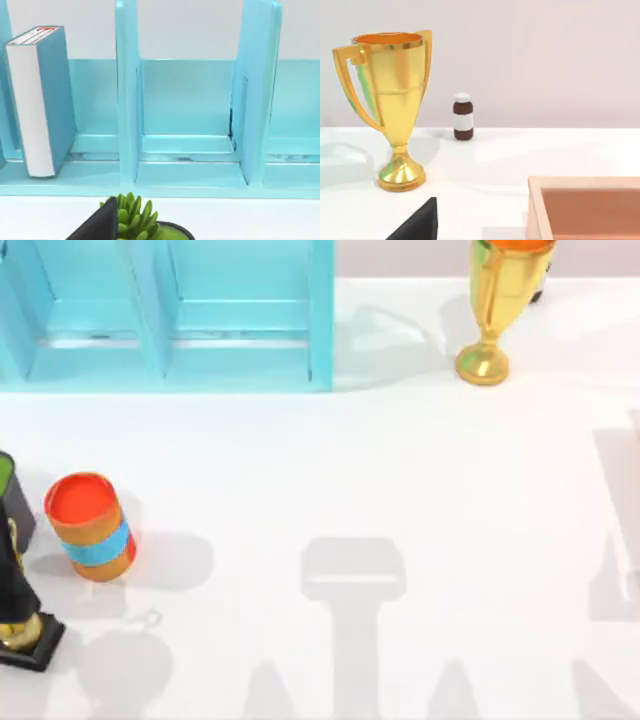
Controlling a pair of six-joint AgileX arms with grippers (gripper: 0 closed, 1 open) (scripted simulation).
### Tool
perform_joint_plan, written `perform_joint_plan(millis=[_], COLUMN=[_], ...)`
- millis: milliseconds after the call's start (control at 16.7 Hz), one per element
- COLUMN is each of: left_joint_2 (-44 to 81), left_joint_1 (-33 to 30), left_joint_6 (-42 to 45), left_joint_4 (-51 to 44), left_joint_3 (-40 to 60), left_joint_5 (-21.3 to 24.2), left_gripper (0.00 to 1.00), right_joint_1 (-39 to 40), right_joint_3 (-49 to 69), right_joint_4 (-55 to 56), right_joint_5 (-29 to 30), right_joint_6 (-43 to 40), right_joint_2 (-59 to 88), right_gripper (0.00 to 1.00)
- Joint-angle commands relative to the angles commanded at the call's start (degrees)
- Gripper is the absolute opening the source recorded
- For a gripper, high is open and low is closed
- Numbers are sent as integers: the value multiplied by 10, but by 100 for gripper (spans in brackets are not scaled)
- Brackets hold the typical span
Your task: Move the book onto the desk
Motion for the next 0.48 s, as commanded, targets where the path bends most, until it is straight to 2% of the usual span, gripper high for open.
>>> perform_joint_plan(millis=[240,480], left_joint_2=[17,125], left_joint_1=[6,42], left_joint_6=[1,9], left_joint_4=[13,83], left_joint_3=[11,69], left_joint_5=[6,39], left_gripper=[100,100], right_joint_1=[0,0], right_joint_3=[0,0], right_joint_4=[0,0], right_joint_5=[0,0], right_joint_6=[0,0], right_joint_2=[0,0], right_gripper=[100,100])
